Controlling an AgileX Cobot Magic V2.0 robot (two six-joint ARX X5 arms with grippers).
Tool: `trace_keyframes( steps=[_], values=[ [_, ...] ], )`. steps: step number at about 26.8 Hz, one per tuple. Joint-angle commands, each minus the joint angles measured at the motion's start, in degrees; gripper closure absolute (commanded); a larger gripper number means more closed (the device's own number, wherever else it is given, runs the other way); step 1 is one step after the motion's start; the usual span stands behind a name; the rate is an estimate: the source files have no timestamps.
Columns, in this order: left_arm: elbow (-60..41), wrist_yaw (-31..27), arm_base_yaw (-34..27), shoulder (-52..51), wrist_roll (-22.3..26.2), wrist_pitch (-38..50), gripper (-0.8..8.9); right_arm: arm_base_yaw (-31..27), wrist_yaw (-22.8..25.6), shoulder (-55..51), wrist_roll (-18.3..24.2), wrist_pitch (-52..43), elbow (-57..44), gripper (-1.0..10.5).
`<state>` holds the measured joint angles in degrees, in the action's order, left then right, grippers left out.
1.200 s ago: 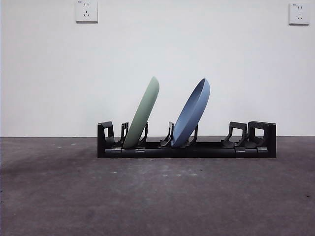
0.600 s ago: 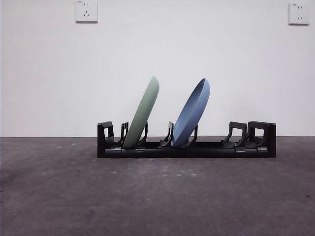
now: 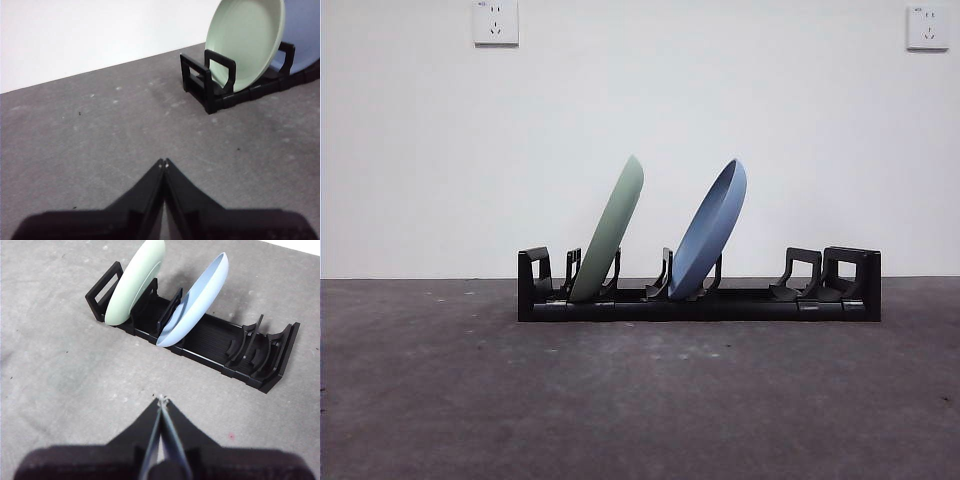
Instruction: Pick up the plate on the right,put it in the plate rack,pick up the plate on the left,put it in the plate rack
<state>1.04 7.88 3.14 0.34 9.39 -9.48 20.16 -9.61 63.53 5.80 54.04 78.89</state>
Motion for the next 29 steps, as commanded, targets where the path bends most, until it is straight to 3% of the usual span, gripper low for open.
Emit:
trace_keyframes(
  steps=[1,21,26,29],
  values=[
    [-0.61,0.00,-0.22,0.00,-1.70,0.39,8.17,0.07,0.09,0.11,-0.17,-0.28,-0.42,9.5],
    [-0.61,-0.20,-0.22,0.57,-1.70,0.42,8.17,0.04,0.28,-0.70,0.04,-0.09,-0.42,9.5],
    [-0.61,-0.20,-0.22,0.57,-1.70,0.42,8.17,-0.68,0.68,-6.21,6.08,-0.15,-0.44,9.5],
    [-0.61,-0.20,-0.22,0.57,-1.70,0.42,8.17,-4.55,0.63,-11.43,6.56,-1.38,-1.22,9.5]
  ],
)
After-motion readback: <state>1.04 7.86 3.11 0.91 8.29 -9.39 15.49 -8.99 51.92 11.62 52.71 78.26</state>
